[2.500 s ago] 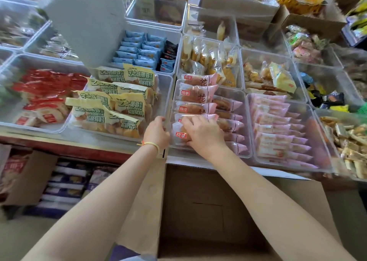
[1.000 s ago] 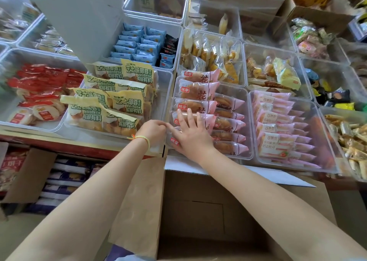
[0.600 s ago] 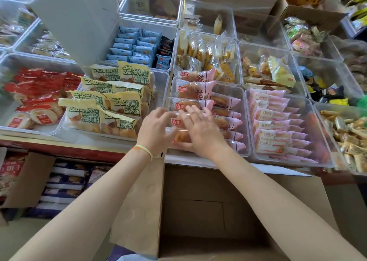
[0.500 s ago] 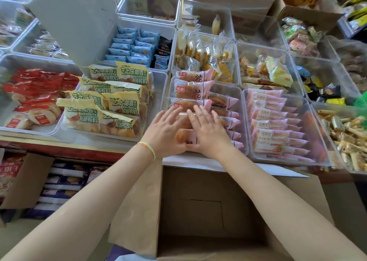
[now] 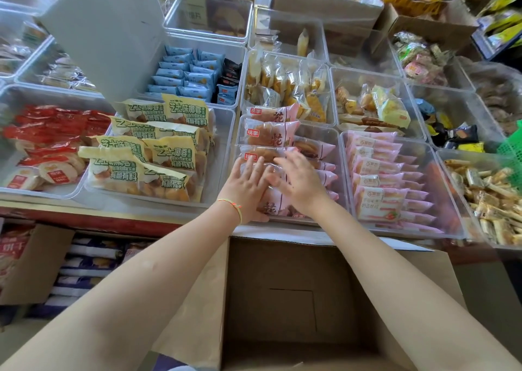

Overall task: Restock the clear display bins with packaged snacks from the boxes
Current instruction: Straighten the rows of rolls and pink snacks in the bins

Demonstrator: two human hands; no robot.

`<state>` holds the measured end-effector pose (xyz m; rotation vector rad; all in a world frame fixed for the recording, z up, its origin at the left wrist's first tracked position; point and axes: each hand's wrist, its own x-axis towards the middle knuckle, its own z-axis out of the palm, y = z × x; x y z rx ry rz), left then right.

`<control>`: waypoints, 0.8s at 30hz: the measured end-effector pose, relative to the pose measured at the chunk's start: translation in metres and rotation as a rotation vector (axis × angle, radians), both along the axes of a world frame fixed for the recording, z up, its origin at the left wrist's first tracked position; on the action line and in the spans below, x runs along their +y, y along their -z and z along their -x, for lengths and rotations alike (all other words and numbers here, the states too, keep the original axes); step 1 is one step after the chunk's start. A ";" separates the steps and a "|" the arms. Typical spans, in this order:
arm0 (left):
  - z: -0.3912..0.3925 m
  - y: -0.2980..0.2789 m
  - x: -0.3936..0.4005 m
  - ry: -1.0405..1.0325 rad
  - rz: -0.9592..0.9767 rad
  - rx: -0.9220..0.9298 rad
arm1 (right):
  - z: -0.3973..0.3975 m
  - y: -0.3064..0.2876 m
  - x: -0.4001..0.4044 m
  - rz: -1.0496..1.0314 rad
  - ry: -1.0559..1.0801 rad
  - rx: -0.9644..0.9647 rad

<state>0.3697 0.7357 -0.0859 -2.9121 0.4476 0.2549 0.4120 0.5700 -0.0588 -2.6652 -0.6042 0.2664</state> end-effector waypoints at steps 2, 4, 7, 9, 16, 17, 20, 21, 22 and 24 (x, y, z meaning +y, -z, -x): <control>0.000 -0.003 -0.006 -0.032 0.054 0.007 | -0.004 -0.006 0.000 -0.099 0.218 -0.120; -0.003 -0.005 -0.013 -0.036 0.087 0.016 | -0.006 -0.012 0.003 -0.098 0.403 0.053; -0.009 -0.003 -0.020 -0.034 0.105 0.005 | -0.012 -0.009 0.006 -0.126 0.539 0.333; -0.014 -0.001 -0.021 -0.038 0.120 0.004 | -0.015 0.000 0.006 -0.205 0.570 0.329; -0.024 -0.001 -0.032 -0.064 0.109 -0.001 | -0.035 0.004 0.006 -0.340 0.615 0.217; -0.023 -0.001 -0.032 -0.065 0.114 -0.005 | -0.036 0.002 0.009 -0.365 0.567 0.129; -0.023 0.001 -0.032 -0.065 0.091 -0.016 | -0.035 0.006 0.020 -0.209 0.286 -0.018; -0.022 0.002 -0.033 -0.071 0.070 -0.011 | -0.032 0.010 0.022 -0.126 0.231 0.002; -0.023 0.003 -0.036 -0.078 0.051 -0.006 | -0.030 0.014 0.021 -0.062 0.214 0.050; -0.025 0.004 -0.040 -0.088 0.033 -0.005 | -0.031 0.021 0.015 -0.017 0.235 0.134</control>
